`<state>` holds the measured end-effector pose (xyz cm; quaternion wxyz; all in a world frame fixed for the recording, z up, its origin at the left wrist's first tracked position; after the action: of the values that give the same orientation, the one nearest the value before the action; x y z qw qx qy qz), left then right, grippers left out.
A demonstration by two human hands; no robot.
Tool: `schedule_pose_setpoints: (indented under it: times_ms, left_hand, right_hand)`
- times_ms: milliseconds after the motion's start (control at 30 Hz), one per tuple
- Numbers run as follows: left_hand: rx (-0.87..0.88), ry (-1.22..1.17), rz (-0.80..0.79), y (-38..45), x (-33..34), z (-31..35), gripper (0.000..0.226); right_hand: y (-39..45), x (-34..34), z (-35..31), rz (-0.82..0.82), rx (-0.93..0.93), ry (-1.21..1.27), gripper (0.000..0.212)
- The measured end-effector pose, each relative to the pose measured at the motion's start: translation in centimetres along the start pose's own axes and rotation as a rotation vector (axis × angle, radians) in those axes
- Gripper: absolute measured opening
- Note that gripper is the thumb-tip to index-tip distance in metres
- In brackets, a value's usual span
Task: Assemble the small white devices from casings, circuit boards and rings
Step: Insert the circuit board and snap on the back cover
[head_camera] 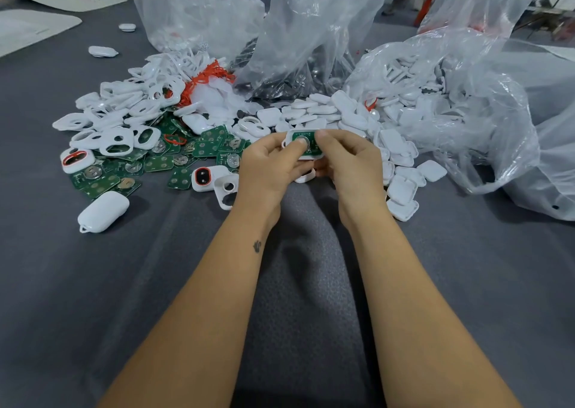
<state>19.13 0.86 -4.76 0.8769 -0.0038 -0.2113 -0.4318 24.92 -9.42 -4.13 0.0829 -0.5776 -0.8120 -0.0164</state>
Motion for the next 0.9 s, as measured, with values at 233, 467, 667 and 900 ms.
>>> schedule_pose_setpoints:
  times_ms: [233,467,667,900]
  left_hand:
    - [0.065,0.105,-0.048,-0.1,0.2,-0.2,0.008]
    - [0.082,0.103,-0.066,0.0,0.2,-0.2,0.01]
    - [0.116,0.05,0.018,0.3,-0.6,0.6,0.01]
    - [0.156,-0.017,0.2,0.8,-2.1,1.3,0.016]
  right_hand:
    - [0.1,-0.3,0.2,0.098,0.002,-0.081,0.01]
    - [0.0,-0.4,0.1,0.105,-0.003,-0.076,0.01]
    - [0.0,-0.3,-0.3,0.086,0.033,-0.004,0.019]
    - [0.1,-1.4,-0.4,0.257,-0.113,-0.57,0.03]
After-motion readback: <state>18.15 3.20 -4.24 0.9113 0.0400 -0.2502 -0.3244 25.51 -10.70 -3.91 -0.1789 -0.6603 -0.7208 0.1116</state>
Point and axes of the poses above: each hand's wrist, its own y-axis towards the middle knuckle, its own x-axis out of the palm, z = x × y, the point moved 4 cm from there along y, towards the middle knuckle, and after that the axes turned 11 degrees about x, right-handed, at the moved point
